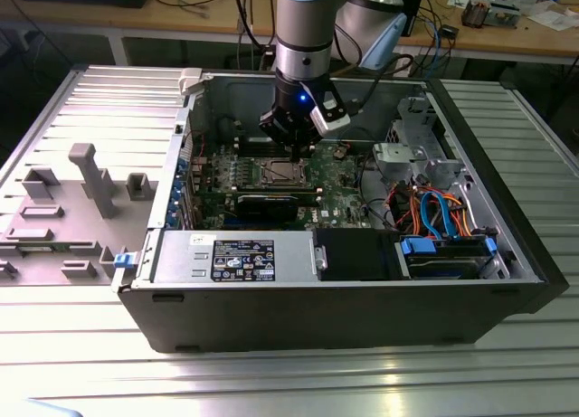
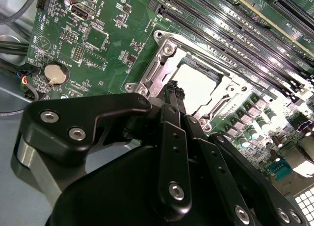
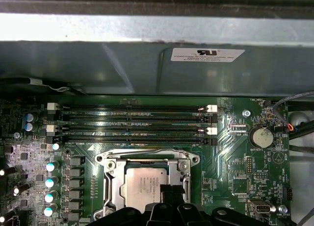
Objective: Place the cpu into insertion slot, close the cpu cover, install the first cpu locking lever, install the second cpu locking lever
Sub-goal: 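Install the second cpu locking lever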
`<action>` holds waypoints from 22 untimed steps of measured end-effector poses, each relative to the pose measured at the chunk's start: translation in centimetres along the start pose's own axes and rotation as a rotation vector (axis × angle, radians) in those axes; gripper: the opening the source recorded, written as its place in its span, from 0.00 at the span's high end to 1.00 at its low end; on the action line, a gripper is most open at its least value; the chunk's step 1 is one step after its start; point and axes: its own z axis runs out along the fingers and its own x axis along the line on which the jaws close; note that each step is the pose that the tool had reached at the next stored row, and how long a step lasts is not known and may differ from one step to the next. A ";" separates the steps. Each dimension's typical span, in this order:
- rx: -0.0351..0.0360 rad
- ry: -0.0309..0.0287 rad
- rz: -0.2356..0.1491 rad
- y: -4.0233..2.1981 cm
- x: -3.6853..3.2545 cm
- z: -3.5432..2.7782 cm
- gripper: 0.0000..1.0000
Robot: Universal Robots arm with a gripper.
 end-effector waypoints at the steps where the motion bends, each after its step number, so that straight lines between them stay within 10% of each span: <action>1: 0.0000 0.0000 0.000 0.00 0.00 0.00 0.89; 6: 0.0091 0.0001 0.000 0.05 -0.04 -1.58 0.89; 10: 0.0121 0.0017 0.000 -0.31 -0.04 -1.60 0.89; 14: 0.0116 0.0299 0.001 -1.08 -0.02 -1.61 0.89; 22: 0.0033 0.0299 0.001 -3.26 0.59 -1.53 0.89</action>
